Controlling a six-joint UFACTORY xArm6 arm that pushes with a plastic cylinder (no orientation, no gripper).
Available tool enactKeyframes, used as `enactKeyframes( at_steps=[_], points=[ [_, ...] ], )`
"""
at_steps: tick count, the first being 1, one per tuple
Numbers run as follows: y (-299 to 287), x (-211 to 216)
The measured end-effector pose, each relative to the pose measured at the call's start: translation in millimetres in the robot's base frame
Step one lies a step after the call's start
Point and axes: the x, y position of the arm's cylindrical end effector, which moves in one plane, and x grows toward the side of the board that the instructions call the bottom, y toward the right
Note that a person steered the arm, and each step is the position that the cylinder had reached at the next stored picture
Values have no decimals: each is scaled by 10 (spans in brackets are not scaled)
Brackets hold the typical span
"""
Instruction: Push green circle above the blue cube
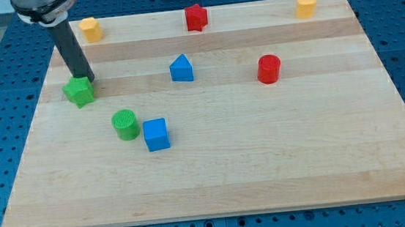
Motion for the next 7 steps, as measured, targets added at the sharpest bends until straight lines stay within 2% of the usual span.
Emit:
enactKeyframes(
  at_steps=[2, 4, 7],
  points=[
    [0, -46],
    [615, -167],
    [774, 531]
  ],
)
